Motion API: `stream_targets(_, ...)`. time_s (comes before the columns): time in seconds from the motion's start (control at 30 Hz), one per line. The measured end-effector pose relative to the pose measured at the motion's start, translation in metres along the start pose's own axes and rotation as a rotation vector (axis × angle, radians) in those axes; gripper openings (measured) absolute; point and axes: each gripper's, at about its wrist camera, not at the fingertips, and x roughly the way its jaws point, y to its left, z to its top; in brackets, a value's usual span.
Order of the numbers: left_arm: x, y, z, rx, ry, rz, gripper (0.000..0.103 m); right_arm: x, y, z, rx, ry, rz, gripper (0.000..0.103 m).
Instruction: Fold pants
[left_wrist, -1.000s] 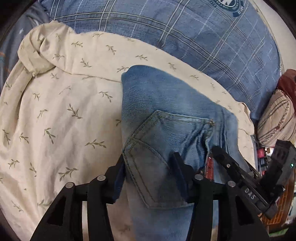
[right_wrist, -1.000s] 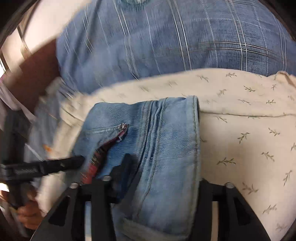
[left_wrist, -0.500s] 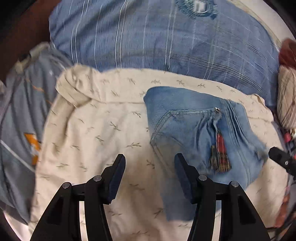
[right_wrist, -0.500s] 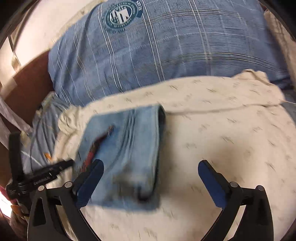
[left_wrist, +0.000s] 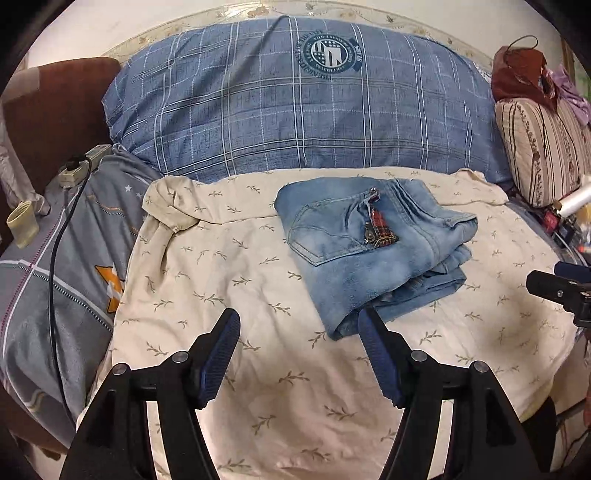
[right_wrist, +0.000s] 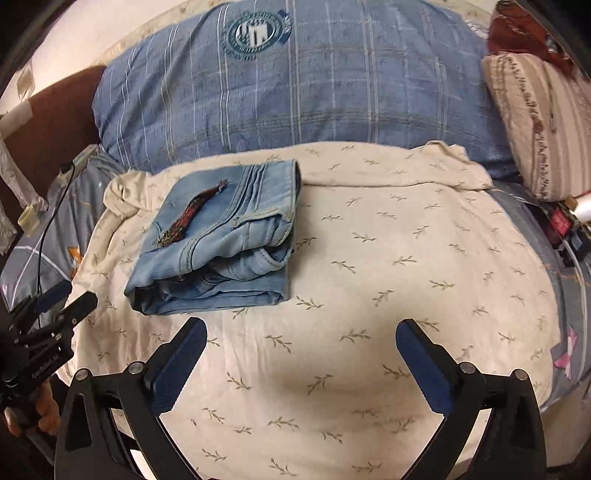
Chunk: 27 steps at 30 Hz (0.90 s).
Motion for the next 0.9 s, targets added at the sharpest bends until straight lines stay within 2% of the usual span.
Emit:
stream_targets(0.2,-0.006,-0.002,-0.008,0.030,0.032,0.010,0.065,-0.017,0.001,-0.005,-0.035,-0.040,-0.087,0.103)
stream_targets(0.33,0.001,-0.005,-0.002,0.057,0.056,-0.019,0.065,-0.023,0.001,-0.008,-0.049,-0.053,-0.140,0.103)
stream_targets(0.67,-0.003,-0.019,-0.001,0.102,0.084,-0.055,0.065,-0.015,0.007,-0.015,-0.066,-0.018,-0.141,0.103)
stream_targets(0.9,-0.015,-0.021,-0.001,0.075,0.036,-0.110,0.066,-0.002,0.011,-0.019,-0.082,0.022,-0.137,0.103)
